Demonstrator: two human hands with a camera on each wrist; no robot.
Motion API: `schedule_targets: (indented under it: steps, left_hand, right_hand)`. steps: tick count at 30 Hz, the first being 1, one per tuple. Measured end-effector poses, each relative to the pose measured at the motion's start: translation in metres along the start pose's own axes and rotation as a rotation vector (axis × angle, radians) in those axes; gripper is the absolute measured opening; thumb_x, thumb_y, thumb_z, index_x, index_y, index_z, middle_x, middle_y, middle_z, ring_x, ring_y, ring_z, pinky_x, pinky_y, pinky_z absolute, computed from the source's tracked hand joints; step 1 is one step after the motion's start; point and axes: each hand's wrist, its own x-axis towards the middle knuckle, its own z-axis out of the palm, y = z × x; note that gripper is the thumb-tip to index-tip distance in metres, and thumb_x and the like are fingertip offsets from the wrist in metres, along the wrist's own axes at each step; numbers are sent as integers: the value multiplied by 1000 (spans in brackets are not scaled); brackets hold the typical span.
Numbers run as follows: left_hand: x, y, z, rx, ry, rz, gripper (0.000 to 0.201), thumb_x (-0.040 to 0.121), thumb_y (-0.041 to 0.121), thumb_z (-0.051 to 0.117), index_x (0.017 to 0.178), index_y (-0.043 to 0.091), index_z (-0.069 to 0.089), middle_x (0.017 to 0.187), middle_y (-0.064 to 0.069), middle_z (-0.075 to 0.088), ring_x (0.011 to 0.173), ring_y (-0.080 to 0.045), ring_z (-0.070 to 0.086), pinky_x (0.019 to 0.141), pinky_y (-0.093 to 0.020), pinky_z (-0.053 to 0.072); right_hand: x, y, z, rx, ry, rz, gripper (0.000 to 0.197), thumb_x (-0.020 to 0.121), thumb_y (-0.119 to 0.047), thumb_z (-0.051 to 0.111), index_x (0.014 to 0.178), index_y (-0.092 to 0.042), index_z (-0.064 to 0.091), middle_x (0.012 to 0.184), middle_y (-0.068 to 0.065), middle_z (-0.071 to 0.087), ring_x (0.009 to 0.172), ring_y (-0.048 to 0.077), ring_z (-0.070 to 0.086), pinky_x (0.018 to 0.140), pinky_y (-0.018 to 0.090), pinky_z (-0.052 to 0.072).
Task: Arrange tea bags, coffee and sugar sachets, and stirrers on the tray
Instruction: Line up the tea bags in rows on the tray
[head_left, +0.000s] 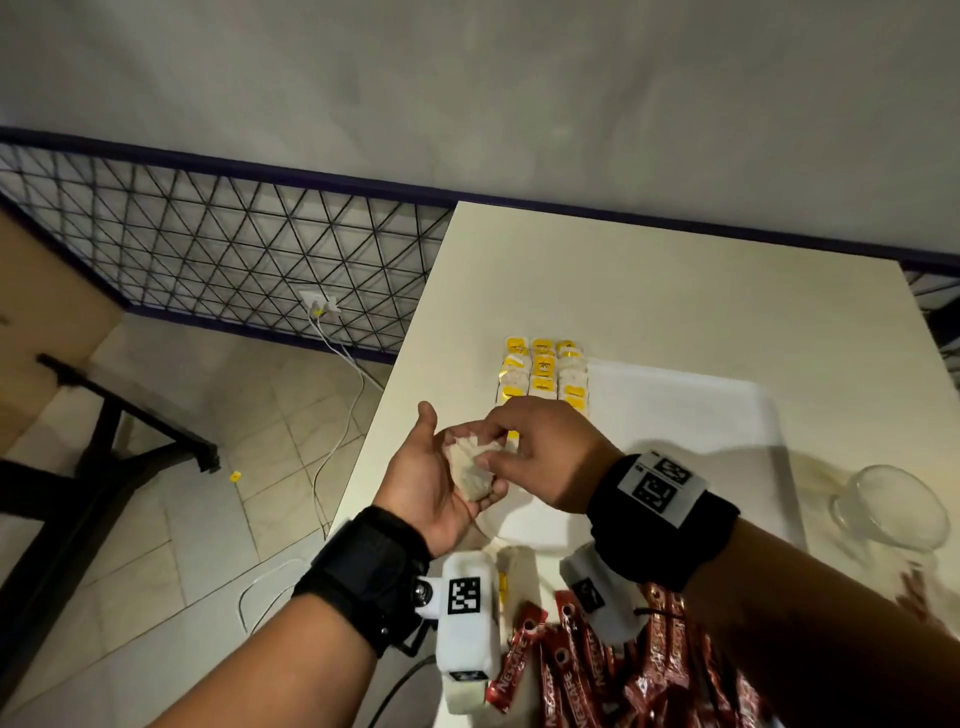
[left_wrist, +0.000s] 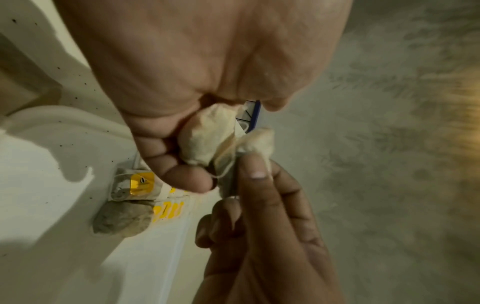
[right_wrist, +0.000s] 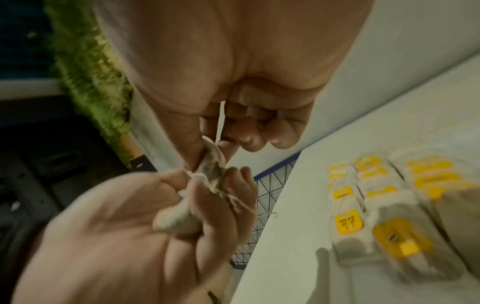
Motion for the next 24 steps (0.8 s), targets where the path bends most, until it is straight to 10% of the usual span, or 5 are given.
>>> schedule_targets:
  steps: [3, 6, 14, 21, 24]
  left_hand:
    - [-1, -3, -1, 103, 117, -2, 55, 94, 64, 32, 108, 15, 52, 76, -7, 61, 55, -18, 51, 42, -20, 39]
    - [-2, -5, -6, 228, 223, 88, 46, 94, 59, 43, 101, 16, 57, 73, -4, 54, 47, -14, 45, 40, -16, 27]
    - [-23, 6, 4, 654, 79, 325, 22, 77, 28, 72, 77, 11, 58, 59, -3, 49, 45, -16, 37, 42, -20, 25]
    - [-27, 31, 24, 1977, -5, 818, 17, 89, 28, 58, 96, 18, 70, 88, 0, 63, 80, -21, 61, 67, -30, 45]
    - [-30, 42, 45, 2327, -98, 791, 28, 90, 35, 47, 106, 24, 67, 100, -1, 59, 93, -24, 60, 70, -32, 46]
  right_hand:
    - [-5, 0, -5, 268, 8, 107, 17, 87, -25, 68, 76, -32, 58, 64, -24, 57, 54, -1, 47, 56, 12, 32]
    - [-6, 7, -10, 380, 24, 132, 18, 91, -21, 63, 76, -31, 61, 68, -16, 60, 64, 2, 52, 68, 26, 44]
    - [-16, 9, -17, 539, -3, 176, 19, 97, -18, 53, 80, -25, 57, 60, -14, 57, 51, 4, 46, 53, 23, 41]
    - [-23, 12, -21, 379, 83, 86, 30, 80, -17, 72, 99, -36, 59, 93, -16, 63, 67, 0, 49, 65, 13, 40]
    - [-19, 6, -20, 322, 106, 14, 39, 77, -18, 75, 104, -39, 57, 93, -16, 62, 77, 5, 51, 73, 18, 45]
